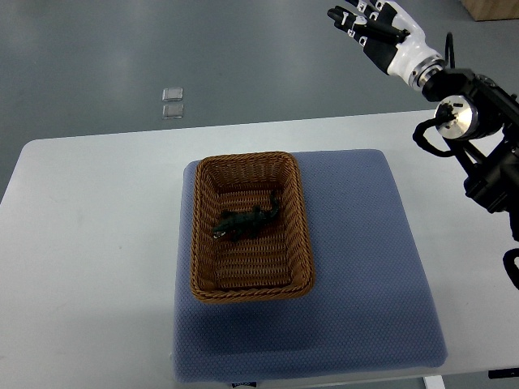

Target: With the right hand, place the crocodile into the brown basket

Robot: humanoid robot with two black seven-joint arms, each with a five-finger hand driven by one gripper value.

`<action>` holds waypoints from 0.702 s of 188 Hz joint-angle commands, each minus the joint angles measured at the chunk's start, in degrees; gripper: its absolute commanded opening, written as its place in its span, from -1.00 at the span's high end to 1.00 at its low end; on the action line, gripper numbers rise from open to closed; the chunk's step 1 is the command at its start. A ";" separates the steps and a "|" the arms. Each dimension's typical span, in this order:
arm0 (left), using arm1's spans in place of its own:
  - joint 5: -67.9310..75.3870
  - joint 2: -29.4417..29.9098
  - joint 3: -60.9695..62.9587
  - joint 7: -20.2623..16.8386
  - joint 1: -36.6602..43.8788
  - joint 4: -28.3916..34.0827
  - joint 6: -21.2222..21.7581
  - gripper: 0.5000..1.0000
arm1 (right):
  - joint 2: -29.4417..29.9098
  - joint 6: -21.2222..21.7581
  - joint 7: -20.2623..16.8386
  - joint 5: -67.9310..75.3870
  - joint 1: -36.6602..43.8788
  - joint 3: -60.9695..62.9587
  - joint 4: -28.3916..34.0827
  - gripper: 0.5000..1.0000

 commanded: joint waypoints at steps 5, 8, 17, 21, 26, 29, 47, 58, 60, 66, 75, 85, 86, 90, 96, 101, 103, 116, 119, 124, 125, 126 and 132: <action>0.00 0.00 -0.03 0.39 0.00 0.08 -0.02 -1.00 | 1.83 0.30 3.66 5.40 -5.20 5.32 -1.42 -0.65; 0.00 0.00 -0.03 0.39 0.00 0.08 -0.02 -1.00 | 1.92 0.39 3.92 5.84 -5.64 5.49 -1.42 -0.65; 0.00 0.00 -0.03 0.39 0.00 -0.01 -0.02 -1.00 | 2.53 0.74 5.15 8.30 -7.83 6.20 -1.34 -0.66; 0.00 0.00 0.06 0.39 0.00 -0.01 -0.02 -1.00 | 2.71 0.83 5.59 9.18 -8.62 6.28 -1.34 -0.70; 0.00 0.00 0.06 0.39 0.00 -0.01 -0.02 -1.00 | 2.89 1.01 5.94 10.06 -9.24 6.29 -1.42 -0.71; 0.00 0.00 0.06 0.48 0.00 -0.01 -0.02 -1.00 | 3.15 1.18 6.38 10.93 -9.85 6.29 -1.42 -0.71; 0.00 0.00 0.14 0.48 0.00 -0.01 -0.02 -1.00 | 3.24 3.55 6.91 14.54 -12.40 6.20 -1.60 -0.71; 0.00 0.00 0.14 0.48 0.00 -0.01 -0.02 -1.00 | 3.33 5.05 6.82 15.86 -13.29 6.20 -1.60 -0.71; 0.00 0.00 0.14 0.39 0.00 0.08 -0.02 -1.00 | 3.41 5.23 6.82 16.12 -13.37 6.20 -1.60 -0.71; 0.00 0.00 0.23 0.48 0.00 -0.01 -0.02 -1.00 | 3.50 5.31 6.82 16.39 -13.37 6.20 -1.60 -0.72; 0.00 0.00 0.23 0.39 0.00 -0.01 -0.01 -1.00 | 3.59 5.31 6.64 16.56 -13.37 6.20 -1.60 -0.72; 0.00 0.00 0.23 0.48 0.00 -0.01 -0.01 -1.00 | 3.59 5.23 6.64 16.56 -13.37 6.20 -1.60 -0.72; 0.00 0.00 0.23 0.48 0.00 -0.01 -0.02 -1.00 | 3.59 5.23 6.64 16.56 -13.37 6.20 -1.60 -0.72; 0.00 0.00 0.23 0.39 0.00 -0.01 0.07 -1.00 | 3.59 5.23 6.64 16.56 -13.37 6.20 -1.60 -0.72; 0.00 0.00 0.23 0.48 0.00 -0.01 0.07 -1.00 | 3.59 5.23 6.73 16.56 -13.37 6.20 -1.60 -0.72; 0.00 0.00 0.23 0.39 0.00 -0.01 0.07 -1.00 | 3.59 5.23 6.73 16.56 -13.37 6.20 -1.60 -0.72; 0.00 0.00 0.23 0.48 0.00 -0.01 -0.02 -1.00 | 3.59 5.23 6.73 16.56 -13.37 6.20 -1.60 -0.72; 0.00 0.00 0.14 0.39 0.00 -0.01 0.07 -1.00 | 3.68 5.58 6.73 16.56 -13.37 6.11 -1.60 -0.72; 0.00 0.00 0.14 0.48 0.00 -0.01 -0.02 -1.00 | 3.77 5.84 6.73 16.56 -13.46 6.11 -1.60 -0.72; 0.09 0.00 0.23 0.39 0.00 -0.01 -0.02 -1.00 | 3.77 5.93 6.73 16.56 -13.55 6.11 -1.60 -0.72; 0.00 0.00 0.23 0.48 0.00 -0.01 -0.02 -1.00 | 3.77 5.93 6.82 16.56 -13.55 6.11 -1.60 -0.72; 0.00 0.00 0.23 0.48 0.00 -0.01 -0.02 -1.00 | 3.77 5.93 6.82 16.56 -13.55 6.11 -1.60 -0.72; 0.00 0.00 0.23 0.48 0.00 -0.01 0.07 -1.00 | 3.77 6.02 6.82 16.56 -13.81 6.11 -1.51 -0.72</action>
